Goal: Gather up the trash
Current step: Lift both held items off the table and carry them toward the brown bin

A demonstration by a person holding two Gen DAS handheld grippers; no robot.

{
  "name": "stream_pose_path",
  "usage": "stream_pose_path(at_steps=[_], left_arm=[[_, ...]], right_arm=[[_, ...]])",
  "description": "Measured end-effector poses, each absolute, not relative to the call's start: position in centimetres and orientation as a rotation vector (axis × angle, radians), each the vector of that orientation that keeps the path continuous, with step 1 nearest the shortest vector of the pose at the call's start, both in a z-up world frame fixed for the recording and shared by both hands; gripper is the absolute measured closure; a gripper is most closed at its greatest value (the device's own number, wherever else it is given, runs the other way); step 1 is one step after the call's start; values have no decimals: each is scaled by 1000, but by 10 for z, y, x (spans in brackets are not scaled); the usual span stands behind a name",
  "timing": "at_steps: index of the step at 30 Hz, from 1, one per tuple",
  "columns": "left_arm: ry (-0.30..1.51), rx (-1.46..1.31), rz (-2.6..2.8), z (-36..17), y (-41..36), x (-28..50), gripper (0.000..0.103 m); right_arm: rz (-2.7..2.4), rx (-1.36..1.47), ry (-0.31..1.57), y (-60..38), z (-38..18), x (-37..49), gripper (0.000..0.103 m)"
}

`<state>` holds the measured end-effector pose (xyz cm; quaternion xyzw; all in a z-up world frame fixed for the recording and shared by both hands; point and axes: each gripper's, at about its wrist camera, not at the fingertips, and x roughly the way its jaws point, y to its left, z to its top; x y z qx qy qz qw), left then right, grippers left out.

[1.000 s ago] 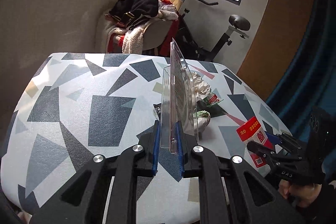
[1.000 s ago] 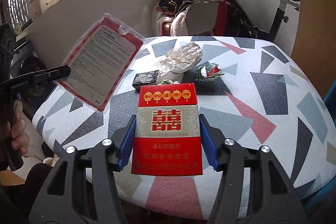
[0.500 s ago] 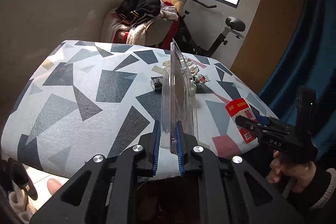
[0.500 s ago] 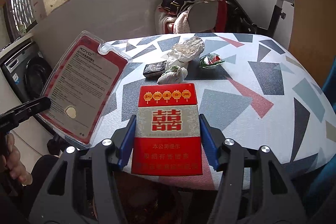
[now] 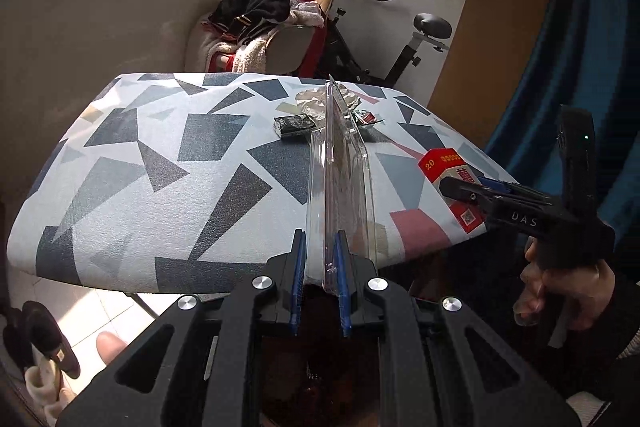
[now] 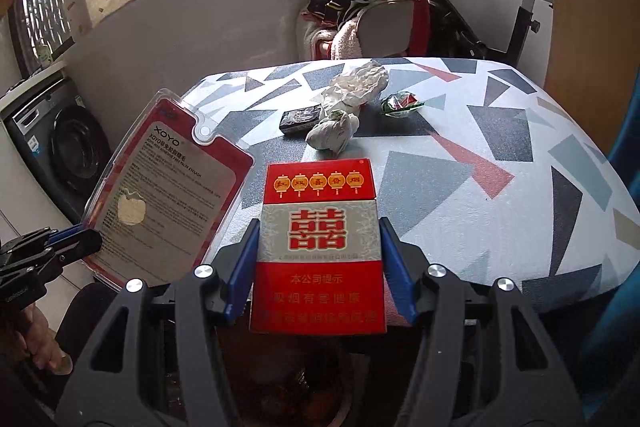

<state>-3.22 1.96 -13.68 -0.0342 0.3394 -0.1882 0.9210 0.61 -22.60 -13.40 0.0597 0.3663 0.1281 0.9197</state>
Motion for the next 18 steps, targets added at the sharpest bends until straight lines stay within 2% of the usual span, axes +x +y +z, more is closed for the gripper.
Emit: stream_pose_path(at_steps=[18], left_arm=[[751, -89, -393, -157, 24, -43, 89]], right_arm=[[270, 132, 771, -224, -143, -2, 45]])
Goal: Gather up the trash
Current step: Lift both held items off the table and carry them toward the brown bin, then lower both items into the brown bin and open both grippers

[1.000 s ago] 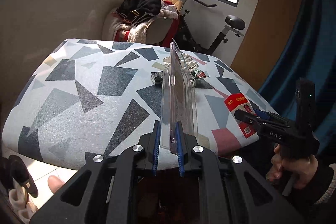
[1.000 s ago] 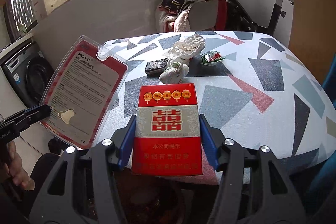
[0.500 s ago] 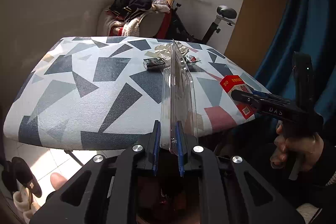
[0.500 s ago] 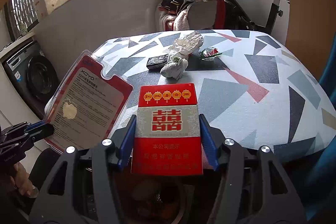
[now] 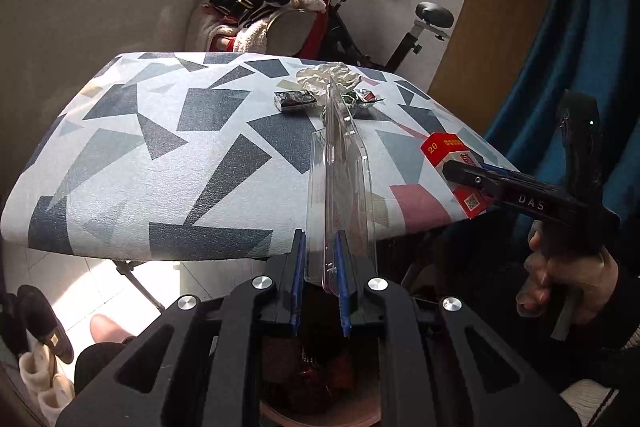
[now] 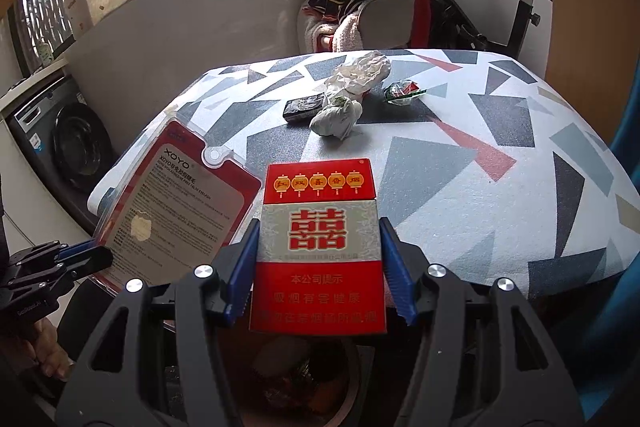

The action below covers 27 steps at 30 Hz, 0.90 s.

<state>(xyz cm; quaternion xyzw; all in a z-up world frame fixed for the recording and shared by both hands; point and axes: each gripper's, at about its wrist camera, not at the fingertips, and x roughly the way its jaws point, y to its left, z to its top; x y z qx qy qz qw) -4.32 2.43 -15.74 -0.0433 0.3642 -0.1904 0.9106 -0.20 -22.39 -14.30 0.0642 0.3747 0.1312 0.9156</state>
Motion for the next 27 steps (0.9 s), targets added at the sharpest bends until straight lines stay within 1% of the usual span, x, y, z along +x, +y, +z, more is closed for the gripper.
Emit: stream_pose_path(at_steps=[9, 11, 12, 13, 14, 15, 16, 19, 21, 27], left_arm=[[811, -134, -412, -170, 25, -40, 88], [812, -141, -414, -170, 25, -39, 70], [806, -139, -406, -169, 25, -39, 51], [796, -141, -399, -167, 25, -39, 44], [790, -140, -397, -166, 26, -38, 43], [787, -136, -395, -164, 26, -38, 38], [781, -131, -389, -162, 26, -37, 31], [754, -122, -364, -156, 29, -36, 19], [748, -117, -348, -154, 31, -35, 15], [738, -112, -308, -151, 40, -32, 9]], right_arm=[[274, 132, 783, -223, -148, -2, 45], [274, 133, 785, -223, -149, -2, 45], [274, 134, 787, -222, -149, -3, 45], [275, 134, 789, -222, -150, -3, 45], [276, 133, 792, -222, -151, -3, 45], [277, 132, 794, -222, -151, -3, 45], [279, 132, 796, -221, -152, -4, 45], [288, 128, 809, -217, -157, -6, 45], [297, 120, 822, -213, -161, -9, 45], [343, 80, 881, -195, -180, -17, 45]])
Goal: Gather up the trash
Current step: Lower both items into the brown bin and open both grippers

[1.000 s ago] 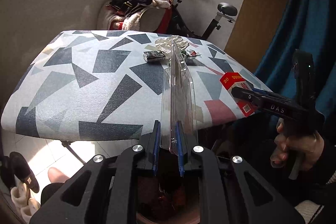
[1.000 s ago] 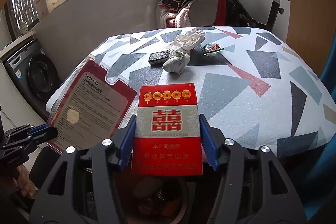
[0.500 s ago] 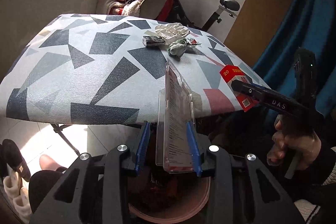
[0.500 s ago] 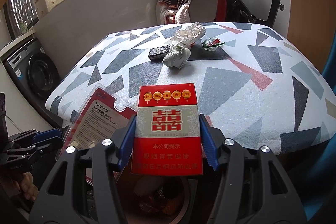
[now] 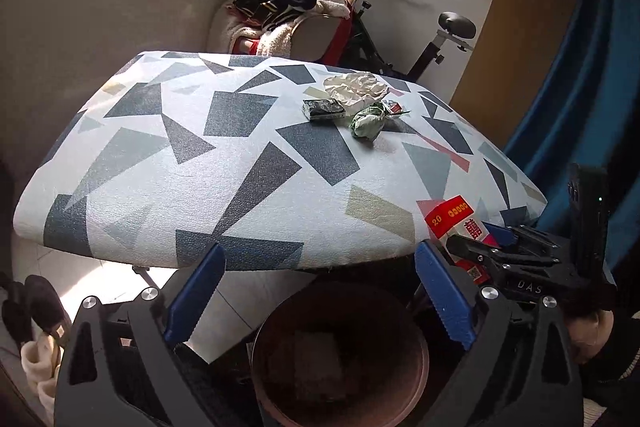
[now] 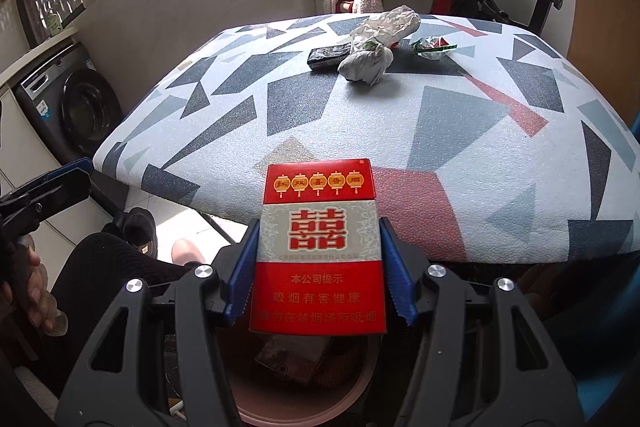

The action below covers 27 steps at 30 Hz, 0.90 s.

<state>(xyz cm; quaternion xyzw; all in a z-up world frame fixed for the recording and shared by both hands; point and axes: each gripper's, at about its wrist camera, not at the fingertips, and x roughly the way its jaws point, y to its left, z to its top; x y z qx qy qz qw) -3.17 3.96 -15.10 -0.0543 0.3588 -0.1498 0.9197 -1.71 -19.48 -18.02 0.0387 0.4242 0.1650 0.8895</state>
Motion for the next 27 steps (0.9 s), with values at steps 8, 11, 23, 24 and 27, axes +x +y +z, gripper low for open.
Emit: stream_pose_path(at_steps=[8, 11, 23, 24, 27], left_arm=[[735, -122, -276, -150, 49, -29, 8], [736, -122, -269, -151, 50, -28, 8], [744, -134, -252, -154, 56, -21, 8], [743, -132, -252, -153, 56, -20, 8], [734, -123, -252, -151, 55, -20, 8]], right_arm=[[411, 5, 962, -168, -205, -28, 45], [420, -6, 977, -164, -210, -30, 45], [393, -3, 1014, -163, -218, -27, 19], [390, 0, 1013, -164, -218, -26, 17], [372, 12, 1009, -167, -217, -25, 9]])
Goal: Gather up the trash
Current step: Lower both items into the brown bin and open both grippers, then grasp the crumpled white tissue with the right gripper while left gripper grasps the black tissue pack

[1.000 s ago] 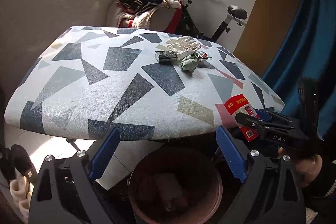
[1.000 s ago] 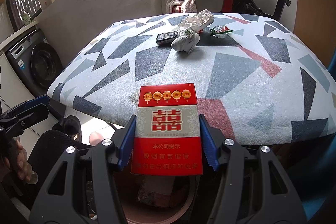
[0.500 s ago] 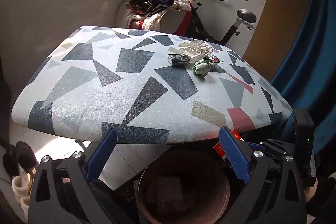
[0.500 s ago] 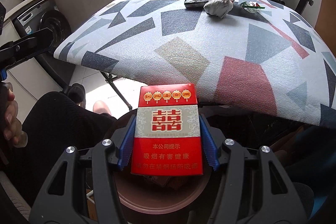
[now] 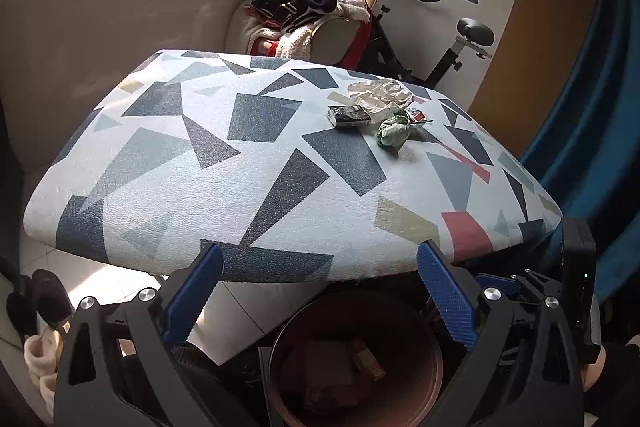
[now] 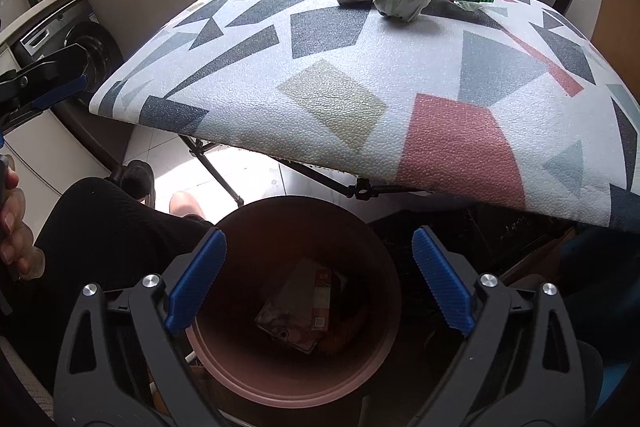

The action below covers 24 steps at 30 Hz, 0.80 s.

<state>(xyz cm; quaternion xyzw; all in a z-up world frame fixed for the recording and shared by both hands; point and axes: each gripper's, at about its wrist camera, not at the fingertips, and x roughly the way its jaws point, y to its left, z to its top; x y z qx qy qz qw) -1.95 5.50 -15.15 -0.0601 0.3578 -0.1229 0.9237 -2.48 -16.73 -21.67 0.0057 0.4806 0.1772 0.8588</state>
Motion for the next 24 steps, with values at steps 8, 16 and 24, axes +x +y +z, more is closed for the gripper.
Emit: stream_pose_path(at_steps=[8, 16, 24], left_arm=[[725, -101, -251, -149, 53, -16, 7], [716, -56, -245, -148, 51, -6, 6], [628, -51, -231, -136, 59, 14, 6]], right_arm=[[316, 31, 998, -177, -214, -18, 6], [255, 37, 947, -193, -201, -4, 6], [247, 111, 939, -216, -186, 24, 6]])
